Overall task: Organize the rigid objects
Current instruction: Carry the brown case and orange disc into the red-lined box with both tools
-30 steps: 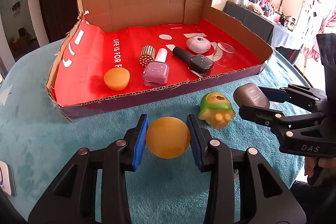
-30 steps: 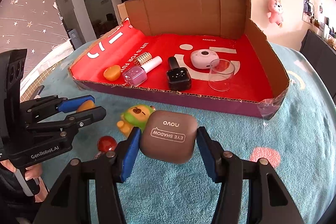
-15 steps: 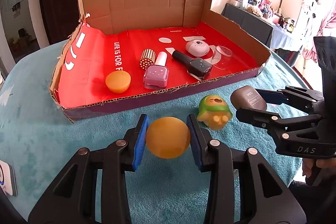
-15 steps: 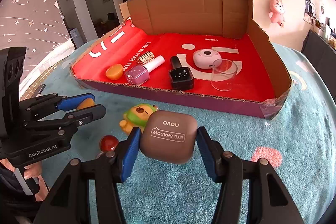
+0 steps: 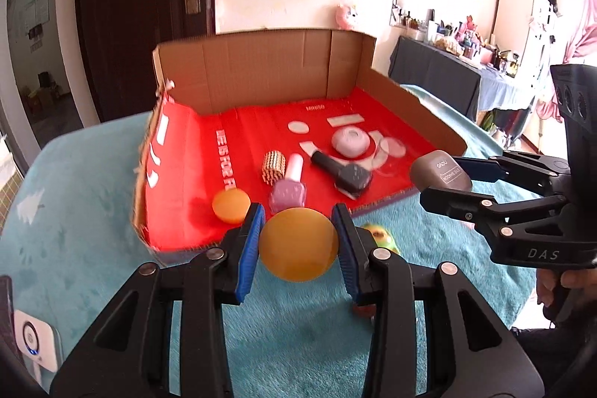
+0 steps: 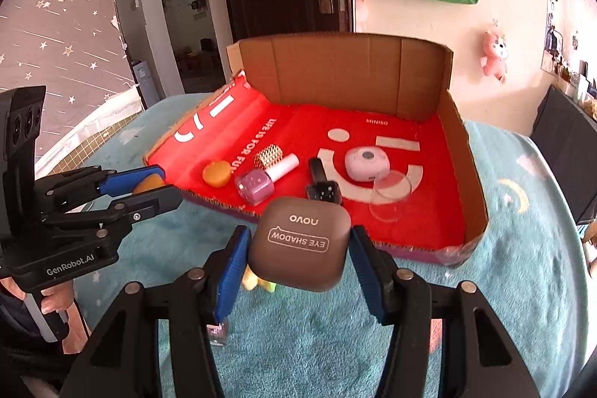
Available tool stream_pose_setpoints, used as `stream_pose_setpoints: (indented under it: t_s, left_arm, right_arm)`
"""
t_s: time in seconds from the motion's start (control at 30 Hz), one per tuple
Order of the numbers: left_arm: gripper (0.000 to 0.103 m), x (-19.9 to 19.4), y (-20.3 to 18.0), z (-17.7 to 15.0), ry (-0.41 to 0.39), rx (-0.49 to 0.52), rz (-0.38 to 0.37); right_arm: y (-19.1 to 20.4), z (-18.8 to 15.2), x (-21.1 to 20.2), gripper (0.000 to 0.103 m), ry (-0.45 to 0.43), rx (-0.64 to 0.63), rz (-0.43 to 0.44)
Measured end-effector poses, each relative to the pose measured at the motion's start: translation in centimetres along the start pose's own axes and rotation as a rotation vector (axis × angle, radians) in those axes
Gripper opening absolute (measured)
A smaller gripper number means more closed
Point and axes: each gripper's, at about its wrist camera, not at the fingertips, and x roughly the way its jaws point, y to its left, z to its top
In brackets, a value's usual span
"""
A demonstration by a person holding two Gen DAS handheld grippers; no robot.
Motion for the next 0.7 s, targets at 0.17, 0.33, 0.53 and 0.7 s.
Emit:
stream_pose_setpoints:
  t_s: [0.17, 0.33, 0.53, 0.7]
  left_arm:
    - [0.035, 0.8, 0.8, 2.1, 0.001, 0.011, -0.021]
    - [0.035, 3.9, 1.9, 4.8, 0.053, 0.013, -0.033]
    - [0.035, 8.4, 3.6, 7.6, 0.134, 0.027, -0.001]
    - [0.035, 12.4, 5.4, 8.7, 0.233, 0.003, 0.007]
  right_arm:
    - [-0.5, 1.7, 0.4, 0.057, -0.011, -0.001, 0.017]
    - [-1.7, 4.3, 2.2, 0.057, 0.007, -0.004, 0.029]
    - [-3.2, 8.1, 5.9, 0.057, 0.054, -0.013, 0.028]
    - [-3.8, 10.6, 10.3, 0.057, 0.13, -0.017, 0.038]
